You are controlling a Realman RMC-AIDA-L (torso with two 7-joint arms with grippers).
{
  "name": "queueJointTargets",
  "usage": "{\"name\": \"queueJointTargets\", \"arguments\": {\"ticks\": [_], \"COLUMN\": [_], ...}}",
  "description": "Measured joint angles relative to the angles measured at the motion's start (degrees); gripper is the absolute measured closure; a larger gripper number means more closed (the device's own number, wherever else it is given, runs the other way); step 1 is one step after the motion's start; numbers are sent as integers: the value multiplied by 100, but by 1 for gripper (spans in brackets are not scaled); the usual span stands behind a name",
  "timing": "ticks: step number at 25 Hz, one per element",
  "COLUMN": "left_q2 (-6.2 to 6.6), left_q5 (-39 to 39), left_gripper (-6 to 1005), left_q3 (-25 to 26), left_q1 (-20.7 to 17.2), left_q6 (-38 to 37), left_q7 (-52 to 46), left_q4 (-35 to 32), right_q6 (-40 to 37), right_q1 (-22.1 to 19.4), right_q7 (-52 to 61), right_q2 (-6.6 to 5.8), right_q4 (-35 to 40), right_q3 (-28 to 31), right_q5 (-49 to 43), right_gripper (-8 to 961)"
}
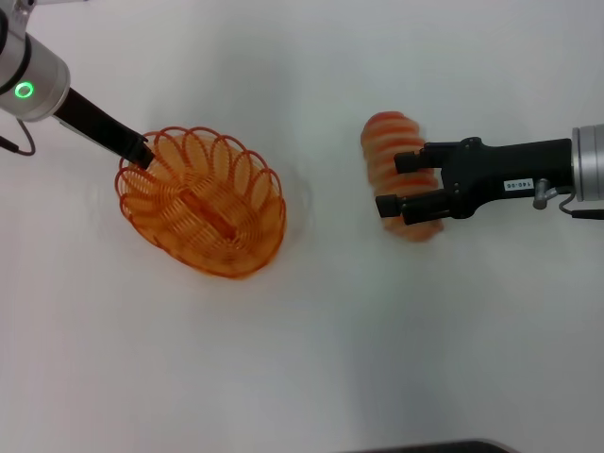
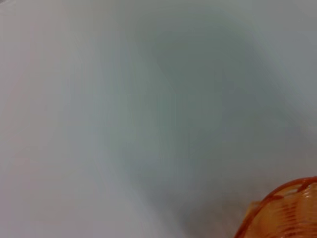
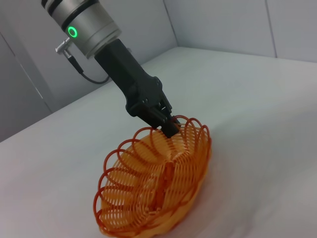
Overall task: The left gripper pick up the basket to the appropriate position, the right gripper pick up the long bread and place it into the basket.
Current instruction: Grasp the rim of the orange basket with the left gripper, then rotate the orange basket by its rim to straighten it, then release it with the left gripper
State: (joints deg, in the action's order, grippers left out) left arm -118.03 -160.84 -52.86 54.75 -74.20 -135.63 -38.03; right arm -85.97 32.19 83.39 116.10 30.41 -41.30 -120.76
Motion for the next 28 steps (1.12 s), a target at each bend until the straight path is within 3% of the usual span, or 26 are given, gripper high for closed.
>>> {"name": "queueJointTargets", "arguments": {"ticks": [5,11,17,20,28], "left_q2": [23,139,190,116,-265], "left_q5": [19,19,18,17,17], "left_gripper": [882,891,906,913,885], "left_q3": [561,1805,2013,1997,2009], "left_q1": [15,-43,-200,-266,-448], "left_q6": [-240,-632,-534,-526,-388], "left_q7": [-5,-155,-1278,-1783,-2626], "left_q4": [0,-38,-86,-116,-370], "right_q6": [-59,-194,-280,-352,-462], "right_q1": [-32,-106,-176,-197,-280], "right_q7": [-6,-59,-361,-563,-948], "right_q2": [-1,-15,-30,-62,-178], "right_q4": [24,56,62,62,62], "right_q3": [50,186,269,275,330], "right_q5": [2,9,9,9,9], "right_gripper": [108,114,119,122,129]}}
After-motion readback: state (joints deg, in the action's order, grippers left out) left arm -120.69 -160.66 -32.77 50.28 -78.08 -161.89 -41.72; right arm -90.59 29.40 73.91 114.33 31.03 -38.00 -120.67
